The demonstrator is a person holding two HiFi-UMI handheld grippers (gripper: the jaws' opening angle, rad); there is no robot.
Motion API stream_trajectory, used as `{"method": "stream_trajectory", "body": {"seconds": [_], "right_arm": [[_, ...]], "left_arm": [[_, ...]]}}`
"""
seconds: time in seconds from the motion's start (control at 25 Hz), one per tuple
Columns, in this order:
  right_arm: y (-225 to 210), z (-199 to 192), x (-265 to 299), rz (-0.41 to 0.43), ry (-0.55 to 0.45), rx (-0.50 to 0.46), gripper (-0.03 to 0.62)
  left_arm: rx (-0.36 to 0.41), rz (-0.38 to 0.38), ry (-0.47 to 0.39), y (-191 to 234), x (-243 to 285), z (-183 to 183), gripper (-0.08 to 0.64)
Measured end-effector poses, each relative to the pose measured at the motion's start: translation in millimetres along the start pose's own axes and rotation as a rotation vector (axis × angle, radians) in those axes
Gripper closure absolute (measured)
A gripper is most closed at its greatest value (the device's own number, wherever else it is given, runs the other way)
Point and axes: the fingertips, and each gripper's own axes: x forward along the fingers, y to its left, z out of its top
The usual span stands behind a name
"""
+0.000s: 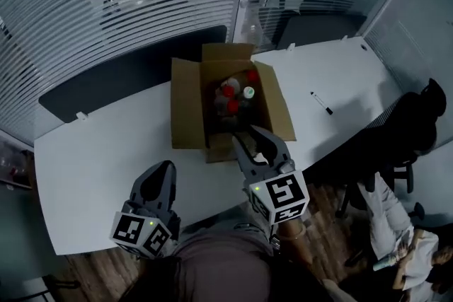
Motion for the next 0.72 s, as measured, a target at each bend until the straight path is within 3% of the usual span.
{"method": "stream_trajectory", "body": {"seconds": [0.72], "right_arm": [[-42, -33, 93, 0.057, 0.185, -0.047, 0.417]], "left_arm": [[-0.032, 0.172, 0.019, 47, 28, 10, 0.551]]}}
